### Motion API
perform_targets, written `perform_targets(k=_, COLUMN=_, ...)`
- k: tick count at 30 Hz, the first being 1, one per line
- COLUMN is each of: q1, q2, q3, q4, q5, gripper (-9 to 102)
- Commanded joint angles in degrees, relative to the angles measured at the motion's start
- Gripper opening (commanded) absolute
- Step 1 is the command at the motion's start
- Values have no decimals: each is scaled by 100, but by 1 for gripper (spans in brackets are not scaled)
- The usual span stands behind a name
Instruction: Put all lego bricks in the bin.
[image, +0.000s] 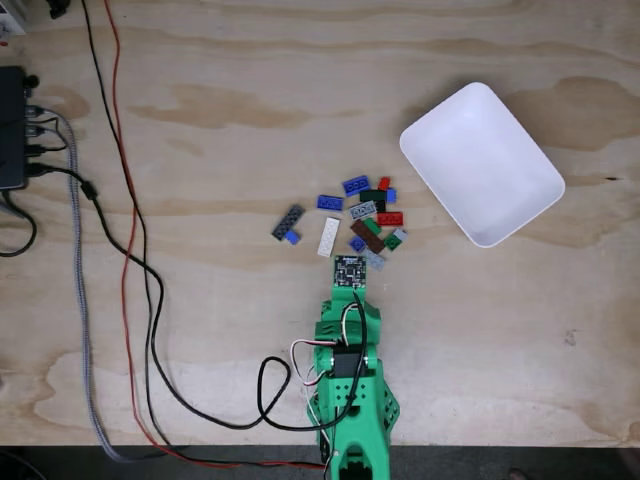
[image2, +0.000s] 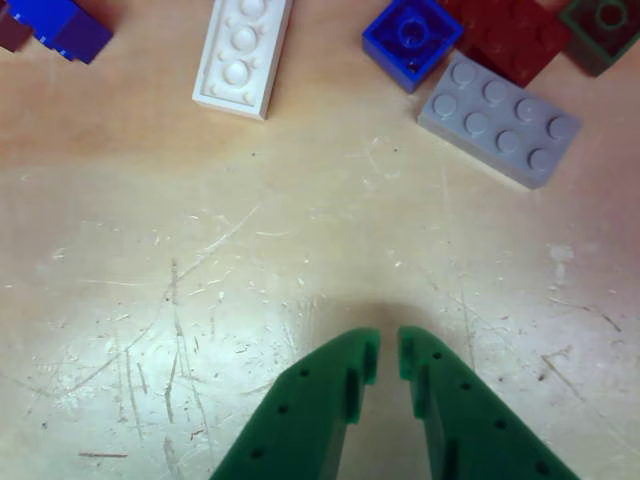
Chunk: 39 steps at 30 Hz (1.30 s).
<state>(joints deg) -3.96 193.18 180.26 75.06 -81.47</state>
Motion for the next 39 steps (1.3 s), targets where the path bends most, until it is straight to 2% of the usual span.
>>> perform_targets(k=1, q1=-264, q2=18, q3=0, q4=105, q5=466, gripper=0)
perform_targets(k=32, q1=-237, q2=-97, q3=-35, q4=53, q5=536, gripper=0)
perform_targets(k=34, q1=-229, q2=-940, q3=-694, q4=-123, q5=817, gripper=0)
perform_targets(k=36, q1=-352, q2=-2575, q3=-1916, q4=-237, q5=1354, gripper=0)
perform_targets(k=39, q1=-624, q2=-4878, q3=-3437, q4=-316, q5=2092, gripper=7)
